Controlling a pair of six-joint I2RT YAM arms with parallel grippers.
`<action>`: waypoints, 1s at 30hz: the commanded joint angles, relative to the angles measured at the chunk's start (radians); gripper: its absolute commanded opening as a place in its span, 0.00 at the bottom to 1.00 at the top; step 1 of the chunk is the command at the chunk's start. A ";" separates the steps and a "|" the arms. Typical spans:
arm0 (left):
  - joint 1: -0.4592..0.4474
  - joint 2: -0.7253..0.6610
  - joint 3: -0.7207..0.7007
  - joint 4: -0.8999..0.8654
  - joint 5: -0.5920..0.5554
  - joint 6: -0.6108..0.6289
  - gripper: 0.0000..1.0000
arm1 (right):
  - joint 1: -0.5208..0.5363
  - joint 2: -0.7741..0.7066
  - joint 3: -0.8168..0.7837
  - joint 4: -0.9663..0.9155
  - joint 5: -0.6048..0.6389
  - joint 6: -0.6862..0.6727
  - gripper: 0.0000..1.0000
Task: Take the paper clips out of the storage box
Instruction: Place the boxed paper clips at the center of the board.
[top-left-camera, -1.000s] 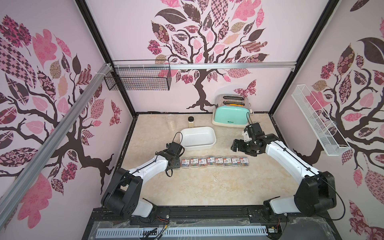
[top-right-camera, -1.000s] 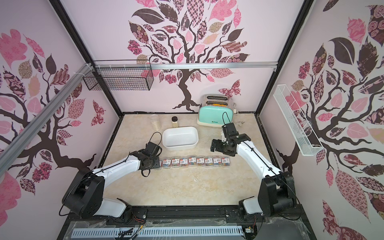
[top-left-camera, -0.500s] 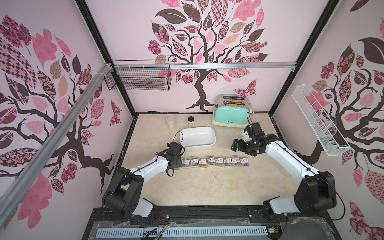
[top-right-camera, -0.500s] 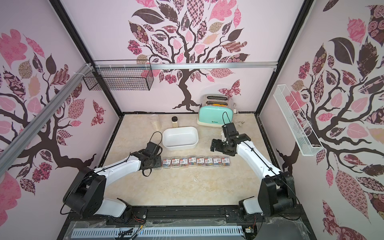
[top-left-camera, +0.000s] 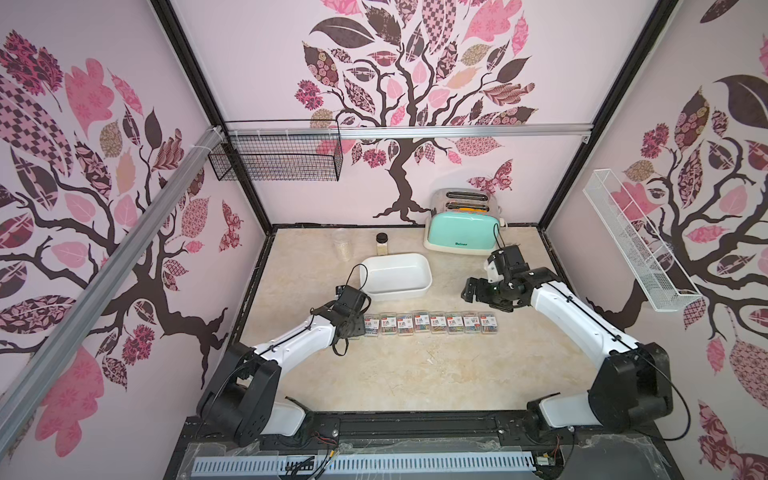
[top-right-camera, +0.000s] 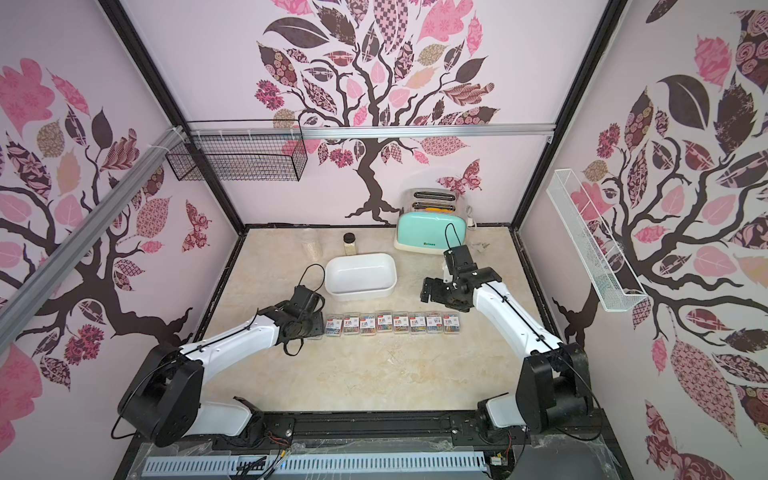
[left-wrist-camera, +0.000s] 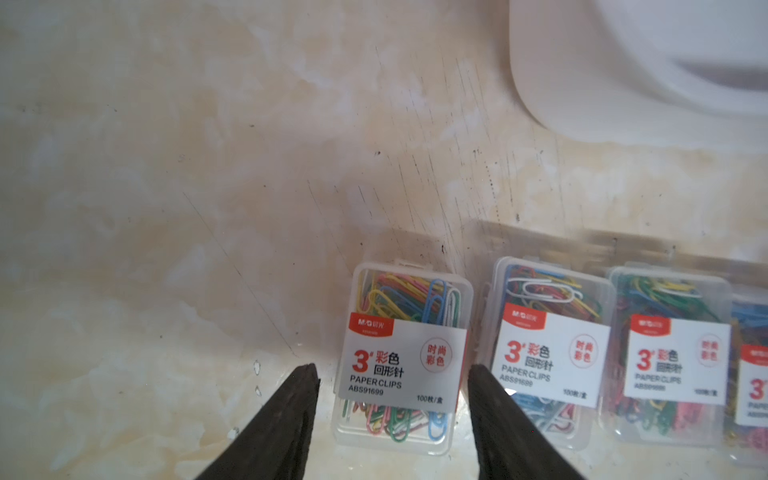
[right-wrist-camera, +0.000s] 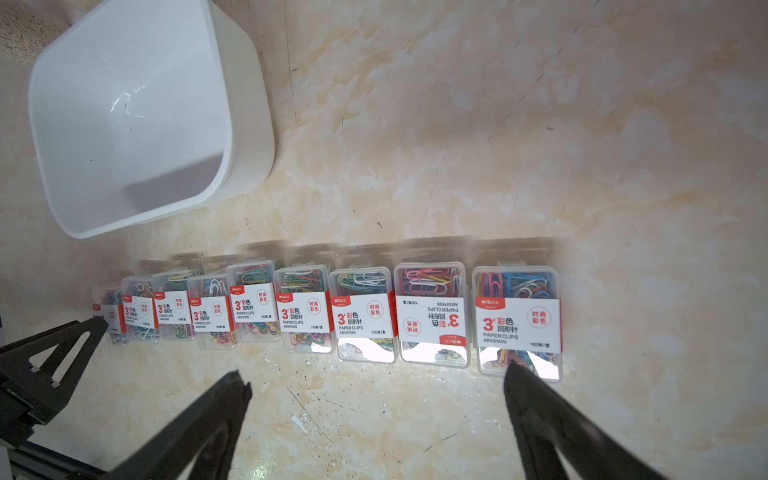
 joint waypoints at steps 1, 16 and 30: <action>0.009 0.020 0.019 0.001 -0.009 0.008 0.62 | 0.009 -0.003 0.014 0.019 -0.003 0.007 0.99; 0.008 0.059 0.003 0.011 0.068 0.034 0.72 | 0.010 -0.007 0.010 0.007 0.005 -0.001 0.99; 0.009 0.083 0.009 -0.003 0.054 0.044 0.61 | 0.012 -0.012 0.001 0.009 0.000 -0.002 0.99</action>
